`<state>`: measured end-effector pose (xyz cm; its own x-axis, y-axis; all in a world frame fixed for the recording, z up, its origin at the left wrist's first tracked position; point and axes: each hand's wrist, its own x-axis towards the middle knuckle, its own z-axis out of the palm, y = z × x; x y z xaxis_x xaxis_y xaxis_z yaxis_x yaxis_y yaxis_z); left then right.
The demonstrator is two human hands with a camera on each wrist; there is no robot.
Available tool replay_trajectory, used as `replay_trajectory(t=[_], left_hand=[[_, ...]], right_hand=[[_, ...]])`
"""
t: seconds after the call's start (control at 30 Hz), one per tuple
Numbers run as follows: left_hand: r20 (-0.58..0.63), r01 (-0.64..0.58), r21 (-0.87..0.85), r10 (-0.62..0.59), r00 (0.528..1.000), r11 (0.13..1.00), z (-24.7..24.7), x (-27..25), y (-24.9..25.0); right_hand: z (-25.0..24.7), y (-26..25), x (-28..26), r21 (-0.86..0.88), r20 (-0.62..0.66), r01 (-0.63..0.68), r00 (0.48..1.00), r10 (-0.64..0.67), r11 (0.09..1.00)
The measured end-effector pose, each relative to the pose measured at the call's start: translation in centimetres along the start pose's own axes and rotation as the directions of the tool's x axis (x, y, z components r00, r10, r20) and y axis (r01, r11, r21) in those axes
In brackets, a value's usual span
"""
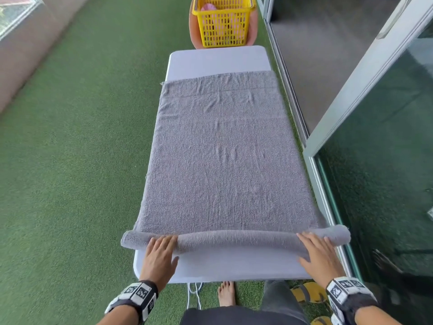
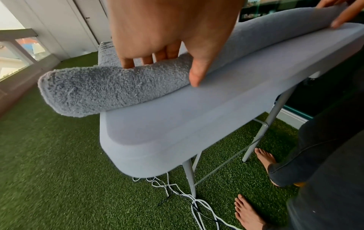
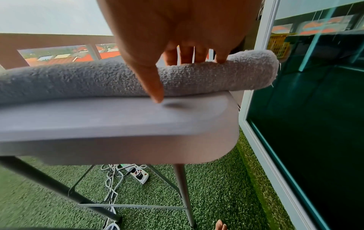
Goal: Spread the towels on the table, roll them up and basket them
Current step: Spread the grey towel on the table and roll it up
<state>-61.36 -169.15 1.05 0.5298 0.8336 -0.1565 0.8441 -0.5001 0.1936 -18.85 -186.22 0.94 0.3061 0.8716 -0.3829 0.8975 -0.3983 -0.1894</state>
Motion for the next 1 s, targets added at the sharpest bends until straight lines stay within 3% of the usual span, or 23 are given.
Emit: replay_trajectory(t=[0.13,0.3,0.4,0.53,0.57,0.67,0.73,0.77,0.87,1.0], left_hand=[[-0.045,0.015,-0.003,-0.015,0.999,1.000,-1.0,0.1,-0.2],[-0.093,0.109,0.031,-0.106,0.990,0.994,0.1,1.1,-0.9],[-0.019,0.016,0.065,-0.015,1.000,0.998,0.3,0.8,-0.8],[0.102,0.055,0.051,-0.060,0.993,0.997,-1.5,0.8,-0.2],[0.080,0.053,0.043,-0.056,0.995,0.998,-2.0,1.0,-0.1],[-0.049,0.047,0.009,-0.047,0.998,0.999,-2.7,2.1,0.0],[-0.067,0.062,-0.045,-0.065,0.996,0.997,-2.5,2.7,0.1],[-0.064,0.059,-0.062,-0.063,0.996,0.996,-2.2,2.7,0.1],[0.024,0.011,-0.043,-0.010,1.000,0.999,-1.5,1.8,0.2],[0.066,0.030,-0.033,-0.028,0.997,0.999,-2.0,1.3,0.8]], right_hand=[[-1.4,-0.7,-0.2,-0.046,-0.001,-0.020,1.000,0.020,0.999],[-2.8,-0.5,1.8,-0.035,-0.206,0.002,0.979,-0.009,0.999],[-1.9,-0.6,1.0,-0.013,-0.074,0.029,0.997,-0.030,0.999],[-1.8,-1.0,0.2,-0.052,0.031,0.008,0.999,-0.006,0.999],[-2.3,-1.1,0.5,-0.080,0.030,0.012,0.999,-0.009,0.997],[-3.7,-0.9,2.0,-0.100,-0.065,-0.001,0.998,-0.006,0.995],[-4.0,-0.6,2.5,-0.039,-0.201,-0.005,0.980,-0.003,0.999],[-3.8,-0.4,2.5,-0.019,-0.208,0.008,0.978,-0.012,1.000],[-2.1,-0.2,1.4,-0.045,-0.068,0.038,0.997,-0.041,0.998],[-1.6,-0.6,0.1,-0.050,-0.004,-0.005,1.000,0.005,0.999]])
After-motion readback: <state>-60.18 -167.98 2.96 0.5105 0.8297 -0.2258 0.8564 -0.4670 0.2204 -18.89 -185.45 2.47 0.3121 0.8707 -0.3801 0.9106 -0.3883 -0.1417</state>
